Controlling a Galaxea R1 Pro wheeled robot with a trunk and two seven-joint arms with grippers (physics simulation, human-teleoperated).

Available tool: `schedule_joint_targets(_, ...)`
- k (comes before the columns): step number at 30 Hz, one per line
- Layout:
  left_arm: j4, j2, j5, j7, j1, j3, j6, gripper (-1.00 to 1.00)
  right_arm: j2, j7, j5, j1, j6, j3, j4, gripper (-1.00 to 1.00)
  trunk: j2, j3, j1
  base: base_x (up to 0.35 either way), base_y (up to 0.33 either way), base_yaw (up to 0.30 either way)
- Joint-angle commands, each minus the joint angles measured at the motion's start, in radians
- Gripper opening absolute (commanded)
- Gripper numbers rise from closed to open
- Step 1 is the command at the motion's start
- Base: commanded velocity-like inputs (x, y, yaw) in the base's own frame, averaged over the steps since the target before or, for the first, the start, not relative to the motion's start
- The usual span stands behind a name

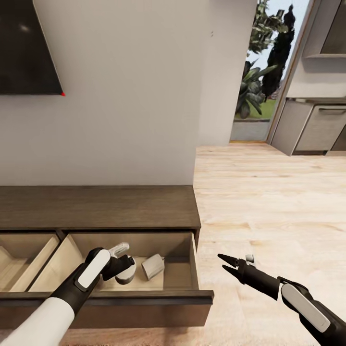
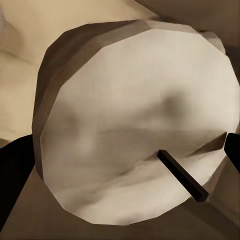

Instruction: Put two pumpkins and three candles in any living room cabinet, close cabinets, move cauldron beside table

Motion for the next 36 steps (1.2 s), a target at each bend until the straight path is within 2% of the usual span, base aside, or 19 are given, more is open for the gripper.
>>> schedule_joint_targets(1, -0.002, 0.001, 0.01, 0.011, -0.001, -0.004, -0.002, -1.0, -0.001, 0.0, -0.009, -0.001, 0.004, 0.003, 0.0, 1.0, -0.001, -0.005, 0.0, 0.0, 0.0, 0.0)
schedule_joint_targets(7, -0.002, 0.001, 0.01, 0.011, -0.001, -0.004, -0.002, -1.0, -0.002, -0.001, -0.009, -0.001, 0.004, 0.003, 0.0, 1.0, -0.001, -0.009, 0.001, 0.0, 0.0, 0.0)
schedule_joint_targets(12, -0.003, 0.001, 0.01, 0.011, -0.001, -0.004, -0.002, -1.0, -0.002, -0.001, -0.009, -0.001, 0.004, 0.003, 0.0, 1.0, -0.002, -0.028, 0.003, 0.0, 0.0, 0.0)
schedule_joint_targets(22, -0.004, 0.001, 0.01, 0.005, -0.001, -0.004, 0.0, -1.0, -0.001, -0.001, -0.009, -0.001, 0.004, 0.003, 0.0, 1.0, -0.002, -0.028, 0.003, 0.006, 0.0, 0.0)
schedule_joint_targets(36, -0.006, 0.0, 0.01, 0.005, -0.001, -0.018, 0.0, -1.0, -0.002, -0.001, -0.009, -0.001, 0.004, 0.003, 0.001, 1.0, -0.002, -0.028, 0.003, 0.104, -0.002, 0.0)
